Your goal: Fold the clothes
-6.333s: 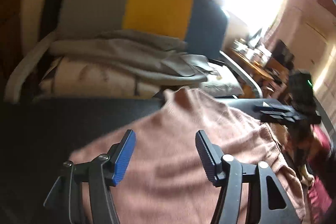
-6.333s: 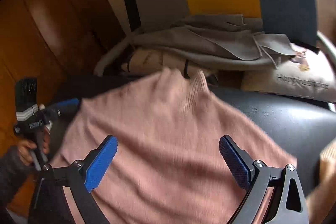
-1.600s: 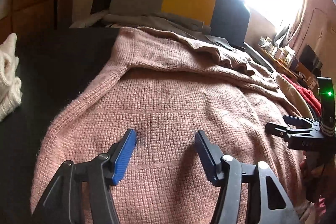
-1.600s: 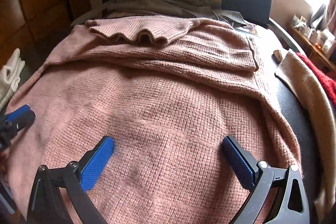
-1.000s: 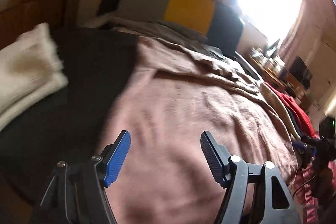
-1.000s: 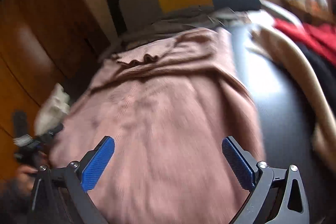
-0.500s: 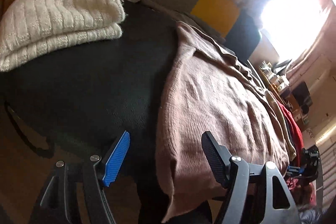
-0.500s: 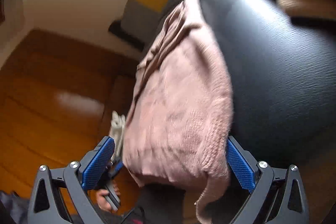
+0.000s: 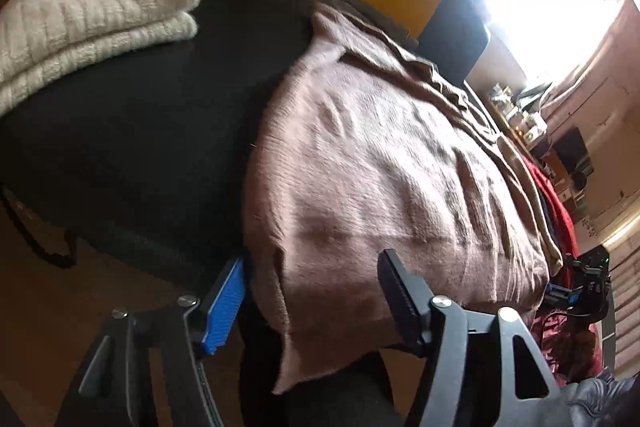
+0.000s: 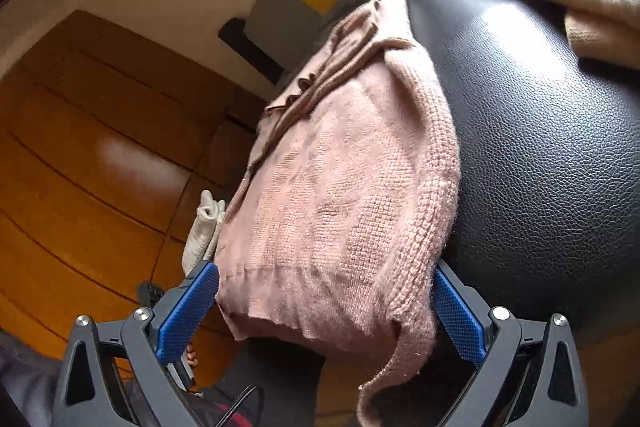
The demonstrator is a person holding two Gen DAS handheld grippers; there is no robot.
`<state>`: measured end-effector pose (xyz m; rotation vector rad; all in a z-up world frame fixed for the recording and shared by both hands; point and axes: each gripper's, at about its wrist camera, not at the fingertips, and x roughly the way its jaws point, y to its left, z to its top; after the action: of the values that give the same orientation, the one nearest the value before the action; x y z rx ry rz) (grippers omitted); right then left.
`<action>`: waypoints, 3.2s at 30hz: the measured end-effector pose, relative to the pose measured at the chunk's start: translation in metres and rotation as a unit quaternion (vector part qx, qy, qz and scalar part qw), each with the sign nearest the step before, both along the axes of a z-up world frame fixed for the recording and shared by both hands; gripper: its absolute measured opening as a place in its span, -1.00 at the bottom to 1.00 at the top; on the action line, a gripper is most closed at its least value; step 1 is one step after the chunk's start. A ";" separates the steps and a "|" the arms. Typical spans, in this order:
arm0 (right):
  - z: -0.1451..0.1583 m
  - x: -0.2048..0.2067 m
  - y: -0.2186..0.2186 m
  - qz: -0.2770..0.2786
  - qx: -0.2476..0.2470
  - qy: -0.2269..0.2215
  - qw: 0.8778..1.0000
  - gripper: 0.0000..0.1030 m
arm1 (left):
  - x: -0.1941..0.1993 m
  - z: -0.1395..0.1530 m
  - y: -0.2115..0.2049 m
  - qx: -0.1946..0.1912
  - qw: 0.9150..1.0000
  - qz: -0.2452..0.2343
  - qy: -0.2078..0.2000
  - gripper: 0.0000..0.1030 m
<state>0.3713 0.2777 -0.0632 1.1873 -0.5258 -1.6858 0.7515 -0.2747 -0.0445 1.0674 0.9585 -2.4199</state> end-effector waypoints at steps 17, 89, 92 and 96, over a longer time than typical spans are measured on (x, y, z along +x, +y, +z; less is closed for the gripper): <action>-0.004 0.005 0.007 0.004 0.029 0.029 0.999 0.50 | -0.038 -0.001 0.021 -0.039 0.996 0.009 -0.082 0.70; 0.099 -0.076 -0.110 0.070 0.092 0.209 0.971 1.00 | -0.140 0.018 -0.095 0.042 0.996 0.010 0.081 0.03; 0.101 -0.080 -0.153 0.129 0.145 0.243 0.951 1.00 | -0.136 0.031 -0.087 -0.014 0.998 0.004 0.059 0.40; 0.086 -0.088 -0.198 0.187 0.173 0.205 0.945 1.00 | -0.133 0.049 -0.076 -0.090 0.996 -0.007 0.028 0.52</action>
<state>0.2833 0.0801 0.0232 1.0495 0.2522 -1.6603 0.6188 -0.3503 0.0041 0.9506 0.7349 -2.5051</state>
